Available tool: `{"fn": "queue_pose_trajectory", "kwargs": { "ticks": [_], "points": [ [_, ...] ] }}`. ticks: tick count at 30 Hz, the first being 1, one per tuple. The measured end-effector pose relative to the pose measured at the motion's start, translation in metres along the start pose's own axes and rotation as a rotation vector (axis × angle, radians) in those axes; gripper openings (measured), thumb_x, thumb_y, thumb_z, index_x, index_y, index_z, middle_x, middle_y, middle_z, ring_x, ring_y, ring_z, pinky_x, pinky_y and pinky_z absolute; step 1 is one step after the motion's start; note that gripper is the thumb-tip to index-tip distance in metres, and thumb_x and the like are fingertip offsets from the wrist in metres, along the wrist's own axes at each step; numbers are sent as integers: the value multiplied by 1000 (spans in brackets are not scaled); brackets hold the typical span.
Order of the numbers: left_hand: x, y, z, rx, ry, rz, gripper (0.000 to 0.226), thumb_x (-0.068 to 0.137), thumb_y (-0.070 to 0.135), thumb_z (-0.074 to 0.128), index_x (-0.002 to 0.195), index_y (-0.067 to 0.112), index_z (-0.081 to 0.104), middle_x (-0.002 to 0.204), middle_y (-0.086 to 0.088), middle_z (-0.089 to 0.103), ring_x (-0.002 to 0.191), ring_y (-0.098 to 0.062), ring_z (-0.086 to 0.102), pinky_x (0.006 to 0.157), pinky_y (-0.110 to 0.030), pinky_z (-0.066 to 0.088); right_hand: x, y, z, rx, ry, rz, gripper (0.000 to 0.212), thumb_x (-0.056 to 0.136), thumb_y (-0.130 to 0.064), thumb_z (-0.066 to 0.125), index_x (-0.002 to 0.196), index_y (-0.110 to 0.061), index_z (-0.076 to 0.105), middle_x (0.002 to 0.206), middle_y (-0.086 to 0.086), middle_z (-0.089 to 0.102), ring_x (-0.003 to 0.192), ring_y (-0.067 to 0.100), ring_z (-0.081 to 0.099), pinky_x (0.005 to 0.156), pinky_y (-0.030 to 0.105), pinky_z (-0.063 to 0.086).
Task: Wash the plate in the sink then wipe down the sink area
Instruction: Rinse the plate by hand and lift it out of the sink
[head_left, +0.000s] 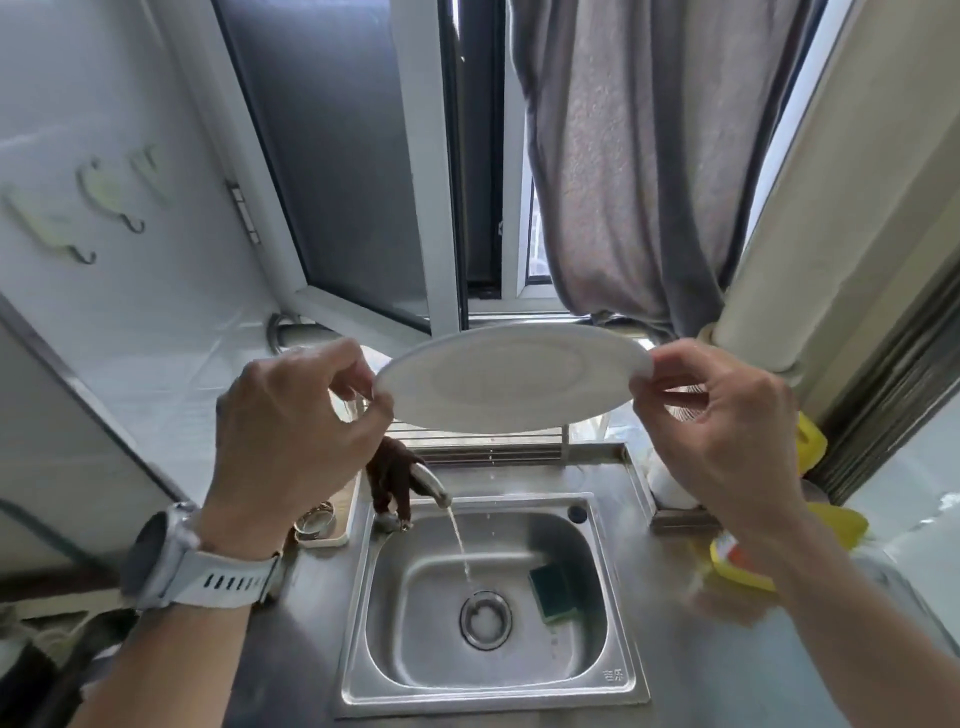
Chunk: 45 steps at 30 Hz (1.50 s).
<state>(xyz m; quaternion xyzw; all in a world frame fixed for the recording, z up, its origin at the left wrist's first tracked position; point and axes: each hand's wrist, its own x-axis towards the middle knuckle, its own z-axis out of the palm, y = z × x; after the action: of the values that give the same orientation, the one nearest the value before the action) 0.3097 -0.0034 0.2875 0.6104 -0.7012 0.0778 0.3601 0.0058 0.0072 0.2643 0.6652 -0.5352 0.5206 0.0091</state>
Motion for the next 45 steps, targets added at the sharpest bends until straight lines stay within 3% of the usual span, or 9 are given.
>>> {"fn": "queue_pose_trajectory", "kwargs": {
  "ticks": [5,9,12,19,22,27,33,39,45],
  "points": [
    [-40,-33,53,5,-160,-84,19,74,39,73,69,27,59,63,13,64,61,-16,61,60,-29,46,-51,35,34,-152,-128,13,15,87,-16,75,76,-16,65,70,-6,67,62,10,65,53,28,52],
    [-128,-73,166,133,-720,-224,17,80,34,56,83,22,68,76,5,70,77,-22,70,65,-26,51,-166,121,118,-330,-653,359,28,75,-13,66,62,-26,44,58,-4,58,56,26,58,51,34,38],
    [-169,-82,207,190,-892,-238,5,75,26,66,73,21,65,64,6,65,62,-17,65,53,-22,41,-198,147,138,-320,-751,451,21,73,-13,55,60,-24,43,57,4,61,56,31,60,53,34,40],
    [-98,-58,135,123,-430,-28,16,67,26,77,60,22,63,49,11,51,48,-10,46,48,-19,31,-117,96,68,-284,-409,220,16,68,-16,80,66,-21,65,61,-11,65,51,10,57,46,23,40],
    [-100,-53,133,122,-516,-44,17,71,33,68,59,23,62,50,12,52,49,-8,43,51,-19,26,-121,102,69,-293,-372,288,9,67,-21,79,68,-21,69,66,-9,70,55,16,65,48,32,48],
    [-154,-91,205,266,-794,-19,29,44,22,81,47,16,52,36,9,40,33,-12,36,49,-13,13,-171,139,126,-339,-810,474,8,67,-14,64,60,-16,64,56,2,66,58,29,65,53,29,35],
    [-126,-68,166,114,-601,-130,22,73,37,61,57,23,58,46,10,47,44,-11,44,47,-20,32,-139,122,88,-296,-518,368,11,71,-15,76,67,-22,69,61,-11,66,51,7,56,52,8,28],
    [-170,-82,207,224,-898,-136,27,43,21,82,50,17,56,38,6,46,35,-17,42,45,-17,22,-177,141,117,-334,-769,533,11,69,-16,59,66,-18,69,62,-1,71,63,28,68,56,27,33],
    [-144,-63,159,21,-478,-109,8,69,25,77,67,25,69,62,11,67,55,-16,60,55,-25,43,-161,116,79,-240,-365,345,11,71,-8,78,78,-17,78,77,-10,77,65,11,71,56,28,55]
  ]
}}
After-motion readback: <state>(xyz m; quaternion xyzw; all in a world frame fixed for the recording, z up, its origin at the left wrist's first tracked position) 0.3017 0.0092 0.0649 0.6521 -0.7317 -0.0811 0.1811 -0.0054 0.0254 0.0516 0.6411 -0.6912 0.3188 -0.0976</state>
